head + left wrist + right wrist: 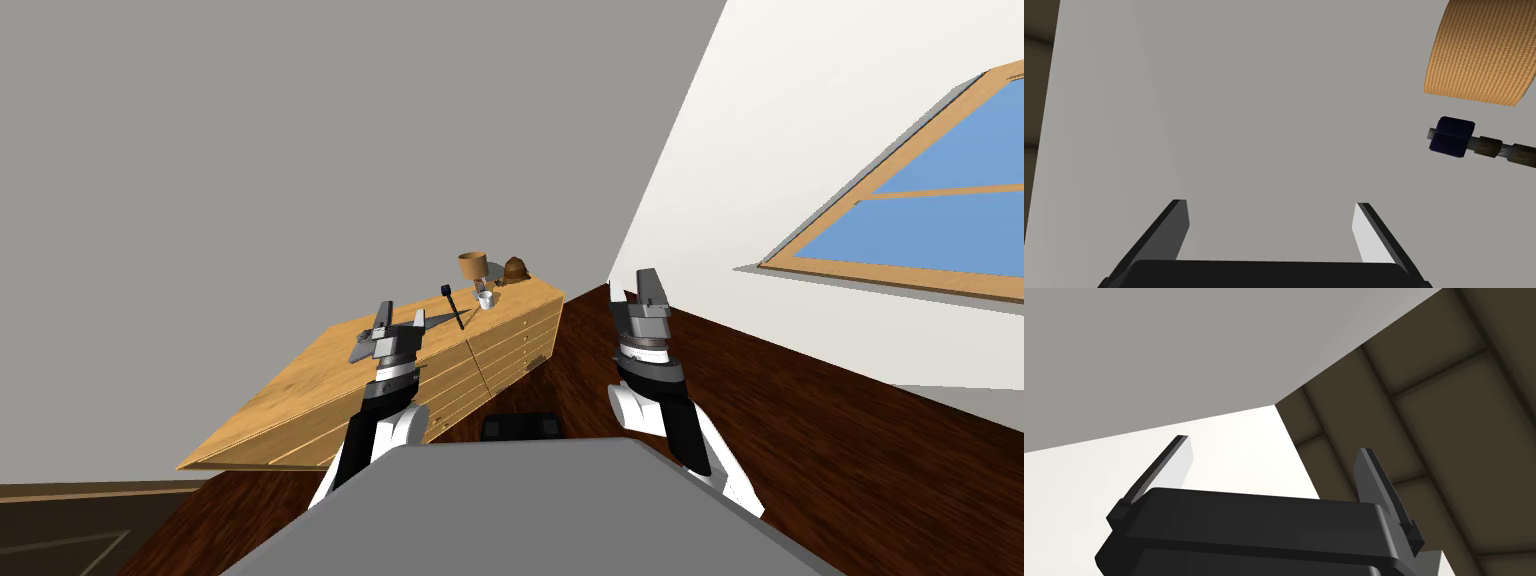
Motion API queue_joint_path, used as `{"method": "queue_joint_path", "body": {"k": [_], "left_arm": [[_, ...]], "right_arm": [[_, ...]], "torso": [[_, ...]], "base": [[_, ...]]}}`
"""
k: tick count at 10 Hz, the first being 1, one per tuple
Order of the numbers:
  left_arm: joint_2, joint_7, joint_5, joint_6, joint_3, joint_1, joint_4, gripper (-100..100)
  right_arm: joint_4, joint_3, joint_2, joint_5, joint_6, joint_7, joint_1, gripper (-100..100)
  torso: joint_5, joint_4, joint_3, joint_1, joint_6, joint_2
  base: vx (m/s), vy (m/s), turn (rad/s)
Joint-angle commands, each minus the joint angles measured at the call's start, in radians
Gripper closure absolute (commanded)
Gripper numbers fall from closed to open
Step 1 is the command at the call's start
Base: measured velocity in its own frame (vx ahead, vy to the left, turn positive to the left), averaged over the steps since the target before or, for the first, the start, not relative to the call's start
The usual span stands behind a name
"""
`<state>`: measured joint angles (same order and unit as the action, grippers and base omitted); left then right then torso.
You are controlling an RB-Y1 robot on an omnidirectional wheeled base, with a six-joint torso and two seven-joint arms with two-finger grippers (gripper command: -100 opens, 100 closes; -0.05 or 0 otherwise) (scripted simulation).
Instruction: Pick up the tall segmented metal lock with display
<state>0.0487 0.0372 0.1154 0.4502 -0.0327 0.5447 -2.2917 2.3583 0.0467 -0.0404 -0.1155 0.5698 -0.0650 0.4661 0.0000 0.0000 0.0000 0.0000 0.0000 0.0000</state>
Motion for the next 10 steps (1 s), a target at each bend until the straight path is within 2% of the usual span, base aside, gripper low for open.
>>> {"method": "queue_joint_path", "body": {"k": [1,5,10], "left_arm": [[0.040,-0.003,-0.017,0.001,0.003,-0.009,0.018,-100],[0.118,-0.015,-0.071,0.006,0.014,-0.037,0.077,-100],[0.228,-0.042,-0.166,0.012,0.028,-0.084,0.178,-100]], "right_arm": [[0.000,0.000,0.000,0.000,0.000,0.000,0.000,0],[0.000,0.000,0.000,0.000,0.000,0.000,0.000,0],[0.000,0.000,0.000,0.000,0.000,0.000,0.000,0]], "torso": [[0.000,0.000,0.000,0.000,0.000,0.000],[0.002,0.000,0.001,0.008,0.000,0.002],[0.002,0.001,0.001,0.009,0.000,0.002]], "base": [[-0.007,0.032,-0.122],[-0.025,0.106,-0.141],[-0.039,0.120,-0.161]]}}
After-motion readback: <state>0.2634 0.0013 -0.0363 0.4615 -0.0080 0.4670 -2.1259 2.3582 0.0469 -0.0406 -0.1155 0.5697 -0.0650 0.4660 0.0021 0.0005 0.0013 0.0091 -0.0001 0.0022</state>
